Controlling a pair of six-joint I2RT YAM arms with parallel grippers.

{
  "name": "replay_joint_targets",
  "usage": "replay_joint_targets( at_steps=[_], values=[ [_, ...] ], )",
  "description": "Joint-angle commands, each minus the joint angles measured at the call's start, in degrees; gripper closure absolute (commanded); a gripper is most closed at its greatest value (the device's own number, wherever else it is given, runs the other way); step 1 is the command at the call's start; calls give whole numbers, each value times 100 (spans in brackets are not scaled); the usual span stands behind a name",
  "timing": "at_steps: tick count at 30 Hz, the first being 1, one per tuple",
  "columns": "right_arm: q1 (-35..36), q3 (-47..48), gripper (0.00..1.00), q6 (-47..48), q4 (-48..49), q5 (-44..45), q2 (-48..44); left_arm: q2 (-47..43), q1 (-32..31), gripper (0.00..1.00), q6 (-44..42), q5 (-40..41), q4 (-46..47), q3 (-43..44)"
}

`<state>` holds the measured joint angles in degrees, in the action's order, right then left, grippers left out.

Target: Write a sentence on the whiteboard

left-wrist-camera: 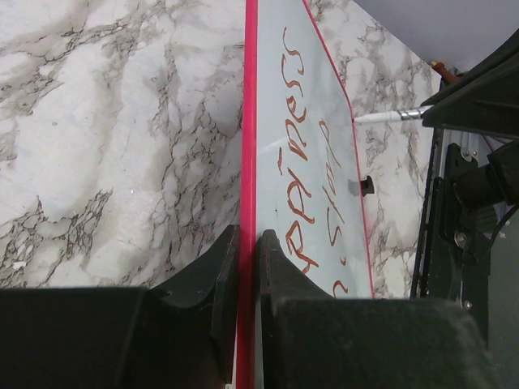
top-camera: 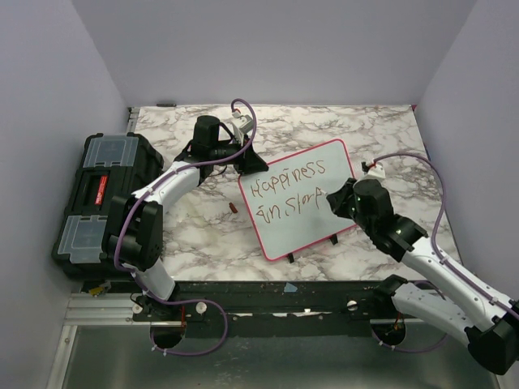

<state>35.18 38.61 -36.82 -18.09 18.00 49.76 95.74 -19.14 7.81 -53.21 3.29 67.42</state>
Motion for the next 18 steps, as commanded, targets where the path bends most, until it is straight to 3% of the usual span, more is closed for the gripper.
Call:
replay_joint_targets(
  at_steps=[1, 8, 14, 18],
  values=[
    [6, 497, 99, 55, -549, 507, -85, -90, 41, 100, -351, 21, 315, 43],
    [7, 814, 99, -26, -850, 313, 154, -47, 39, 100, -351, 20, 317, 70],
    [6, 428, 99, 142, -299, 122, -364, -46, 37, 100, -348, 14, 290, 78],
    [5, 490, 99, 151, -487, 377, -481, -29, 42, 100, -348, -5, 279, 96]
  ],
)
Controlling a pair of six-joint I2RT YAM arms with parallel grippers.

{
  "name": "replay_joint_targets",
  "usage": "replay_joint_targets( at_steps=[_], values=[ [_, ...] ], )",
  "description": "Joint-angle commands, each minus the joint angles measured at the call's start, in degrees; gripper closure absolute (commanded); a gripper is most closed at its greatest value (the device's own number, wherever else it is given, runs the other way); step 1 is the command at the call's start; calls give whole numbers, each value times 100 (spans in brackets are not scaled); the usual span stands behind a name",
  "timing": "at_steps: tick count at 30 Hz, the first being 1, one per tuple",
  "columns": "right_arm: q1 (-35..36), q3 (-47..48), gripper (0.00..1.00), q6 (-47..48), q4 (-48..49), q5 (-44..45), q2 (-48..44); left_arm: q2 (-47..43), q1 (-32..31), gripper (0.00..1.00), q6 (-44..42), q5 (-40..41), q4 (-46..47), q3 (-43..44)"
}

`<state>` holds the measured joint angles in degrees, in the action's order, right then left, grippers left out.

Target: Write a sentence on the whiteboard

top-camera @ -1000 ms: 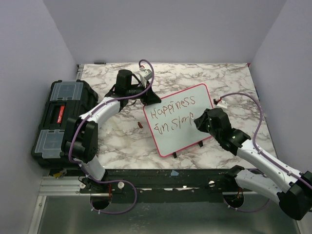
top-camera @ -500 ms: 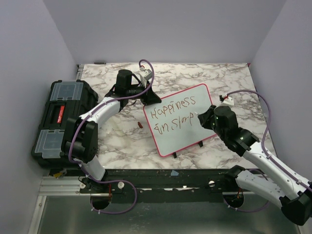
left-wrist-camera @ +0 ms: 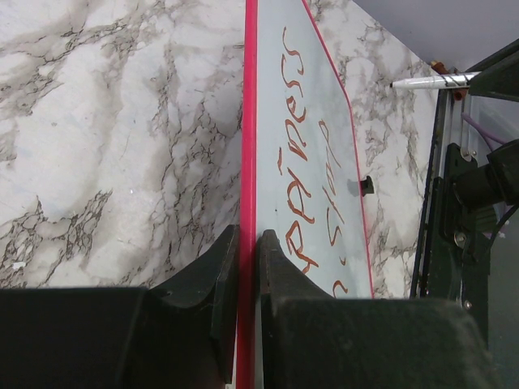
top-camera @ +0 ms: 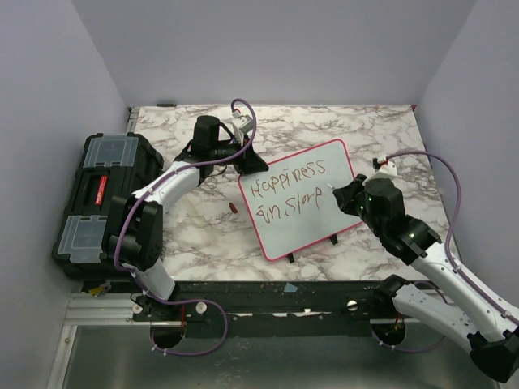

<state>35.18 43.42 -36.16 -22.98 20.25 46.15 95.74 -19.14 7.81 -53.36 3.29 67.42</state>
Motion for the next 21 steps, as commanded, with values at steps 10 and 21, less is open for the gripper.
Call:
replay_joint_targets(
  at_steps=[10, 21],
  values=[
    [7, 185, 99, 285, -470, 468, -189, -30, 40, 100, -343, -7, 278, 96],
    [6, 308, 99, 93, -785, 695, 48, -33, 41, 100, -341, -17, 292, 87]
  ],
)
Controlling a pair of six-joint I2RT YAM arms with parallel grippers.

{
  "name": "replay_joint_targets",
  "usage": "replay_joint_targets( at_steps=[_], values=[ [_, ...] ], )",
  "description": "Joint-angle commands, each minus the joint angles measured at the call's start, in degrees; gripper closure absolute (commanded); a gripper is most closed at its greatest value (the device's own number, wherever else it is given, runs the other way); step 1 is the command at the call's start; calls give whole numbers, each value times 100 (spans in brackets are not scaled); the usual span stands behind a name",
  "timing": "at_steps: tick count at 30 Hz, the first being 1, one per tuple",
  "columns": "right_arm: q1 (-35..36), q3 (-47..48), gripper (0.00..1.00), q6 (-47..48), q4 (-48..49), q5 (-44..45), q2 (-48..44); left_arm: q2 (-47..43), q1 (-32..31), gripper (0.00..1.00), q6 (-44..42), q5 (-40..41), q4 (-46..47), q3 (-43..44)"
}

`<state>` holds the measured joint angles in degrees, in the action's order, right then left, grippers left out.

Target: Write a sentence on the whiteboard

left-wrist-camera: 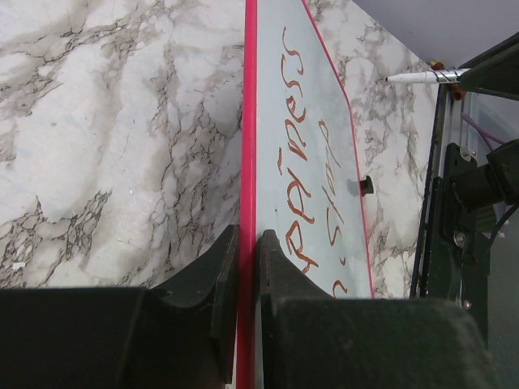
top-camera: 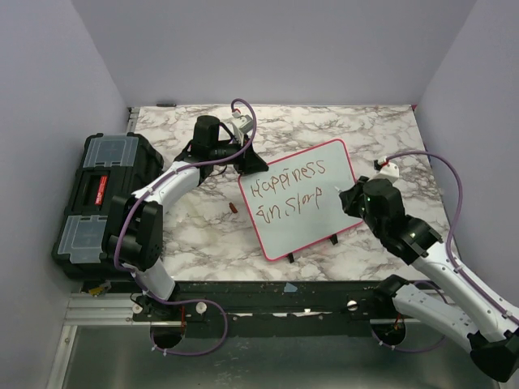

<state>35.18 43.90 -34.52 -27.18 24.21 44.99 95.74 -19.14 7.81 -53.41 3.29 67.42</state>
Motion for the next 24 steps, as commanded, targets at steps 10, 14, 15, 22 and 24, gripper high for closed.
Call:
replay_joint_targets(
  at_steps=[10, 14, 15, 22, 24],
  values=[
    [6, -16, 99, 96, 58, -248, 261, -41, 42, 100, -340, -12, 296, 79],
    [7, 98, 100, 259, 90, -416, 568, -38, 42, 100, -333, -18, 308, 79],
    [6, 105, 99, 268, 97, -392, 601, -47, 42, 100, -327, -20, 296, 79],
    [7, 35, 99, 362, 324, -142, 687, -44, 42, 100, -325, -12, 308, 78],
    [6, 69, 99, 390, 352, -60, 768, -38, 42, 100, -328, -21, 309, 79]
  ],
)
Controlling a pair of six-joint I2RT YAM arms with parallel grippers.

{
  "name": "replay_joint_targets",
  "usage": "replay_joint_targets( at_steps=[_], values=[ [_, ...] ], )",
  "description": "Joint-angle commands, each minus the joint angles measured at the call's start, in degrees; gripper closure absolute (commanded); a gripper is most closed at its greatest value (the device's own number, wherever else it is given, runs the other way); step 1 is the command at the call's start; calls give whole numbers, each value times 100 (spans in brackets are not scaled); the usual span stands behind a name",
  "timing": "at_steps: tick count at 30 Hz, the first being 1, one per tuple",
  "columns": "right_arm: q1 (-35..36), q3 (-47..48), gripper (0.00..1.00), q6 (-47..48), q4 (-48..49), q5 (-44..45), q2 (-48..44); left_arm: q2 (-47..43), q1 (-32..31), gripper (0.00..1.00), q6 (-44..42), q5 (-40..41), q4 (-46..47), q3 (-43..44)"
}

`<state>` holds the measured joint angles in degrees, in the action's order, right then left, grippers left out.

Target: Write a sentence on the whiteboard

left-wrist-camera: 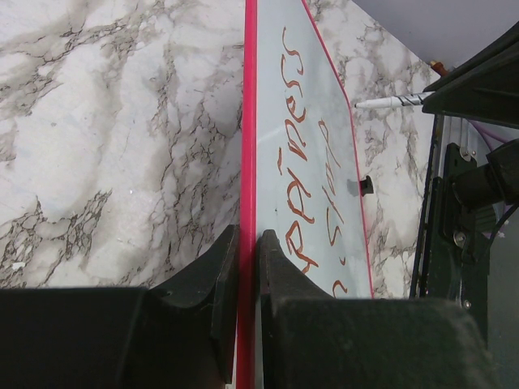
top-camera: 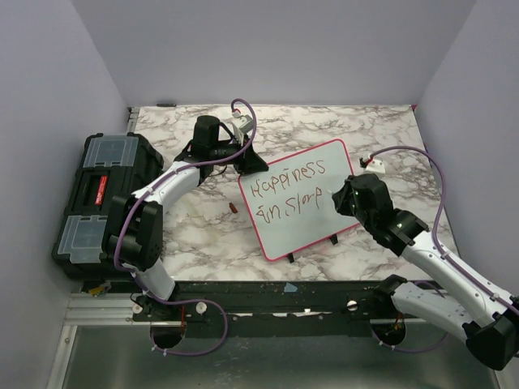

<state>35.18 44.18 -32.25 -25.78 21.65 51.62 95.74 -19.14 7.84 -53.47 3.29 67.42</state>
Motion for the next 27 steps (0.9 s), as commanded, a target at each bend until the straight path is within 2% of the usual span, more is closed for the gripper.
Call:
replay_joint_targets(
  at_steps=[1, 27],
  values=[
    [3, 55, 99, 178, 237, 234, 160, -40, 42, 100, -329, -7, 304, 79],
    [4, 314, 99, 265, 1136, 758, 1197, -49, 45, 100, -344, -37, 299, 70]
  ],
)
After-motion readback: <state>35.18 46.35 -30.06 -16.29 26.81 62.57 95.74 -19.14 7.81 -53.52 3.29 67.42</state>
